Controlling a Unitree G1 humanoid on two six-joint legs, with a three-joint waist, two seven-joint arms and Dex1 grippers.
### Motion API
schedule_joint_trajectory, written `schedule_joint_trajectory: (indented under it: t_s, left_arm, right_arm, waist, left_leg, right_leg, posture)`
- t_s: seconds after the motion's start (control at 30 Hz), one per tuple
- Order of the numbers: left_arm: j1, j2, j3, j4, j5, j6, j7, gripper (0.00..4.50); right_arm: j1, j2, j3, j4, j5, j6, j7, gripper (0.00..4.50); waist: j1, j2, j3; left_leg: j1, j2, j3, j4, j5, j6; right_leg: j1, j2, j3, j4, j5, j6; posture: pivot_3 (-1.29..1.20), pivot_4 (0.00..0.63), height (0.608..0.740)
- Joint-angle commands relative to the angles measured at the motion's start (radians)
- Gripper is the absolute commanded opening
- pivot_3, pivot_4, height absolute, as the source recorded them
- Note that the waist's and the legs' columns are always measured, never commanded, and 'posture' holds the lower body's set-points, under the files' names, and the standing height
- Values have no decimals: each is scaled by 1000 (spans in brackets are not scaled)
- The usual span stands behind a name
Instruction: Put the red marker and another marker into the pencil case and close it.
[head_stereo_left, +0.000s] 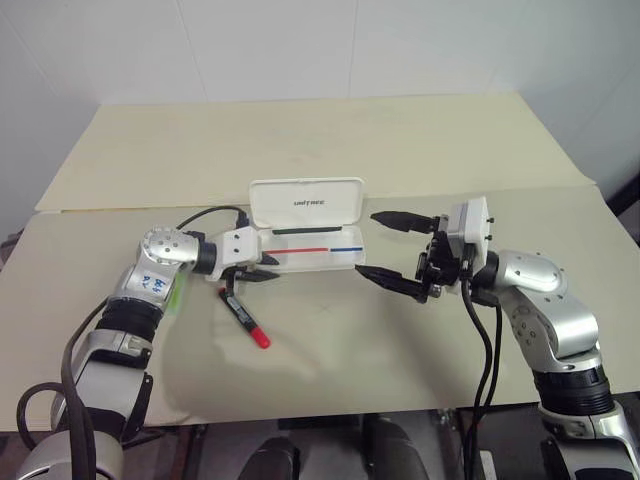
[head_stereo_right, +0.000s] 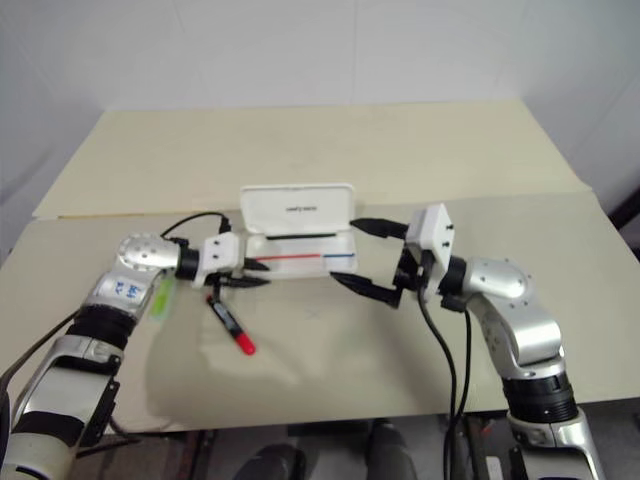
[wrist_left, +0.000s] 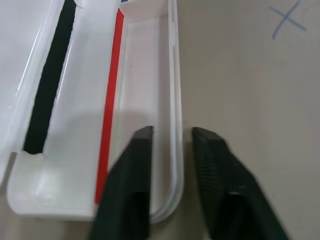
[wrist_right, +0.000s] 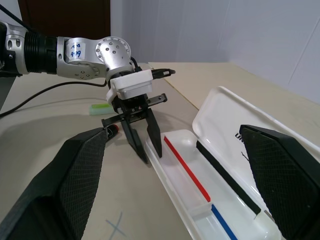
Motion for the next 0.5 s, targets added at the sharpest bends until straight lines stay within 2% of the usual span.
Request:
schedule_joint_trajectory:
  t_s: [0.03,0.2,0.5]
  left_arm:
    - [-13,32,-15,15,41,-47,4,18]
    - [0,39,-28,-1,59,-52,0,18]
    - [48,6,-11,-244,-14,157,-24,18]
  right_arm:
    - [-15,-10,-27,-28,5,-20,-8,4500]
    - [-24,-11,-27,-23,6,-19,-9,4500]
    - [-32,-33,-28,-11,7,-10,11,4500]
  waist:
    - [-1,0,0]
    - [-2,0,0]
    - [0,0,0]
  left_leg:
    - [0,0,0,0,0,0]
    - [0,0,0,0,0,0]
    - [0,0,1,0,0,1]
  right_leg:
    - [0,0,0,0,0,0]
    - [0,0,0,1,0,0]
    - [0,0,1,0,0,0]
  posture:
    - [0,150,740]
    - [0,150,740]
    - [0,150,740]
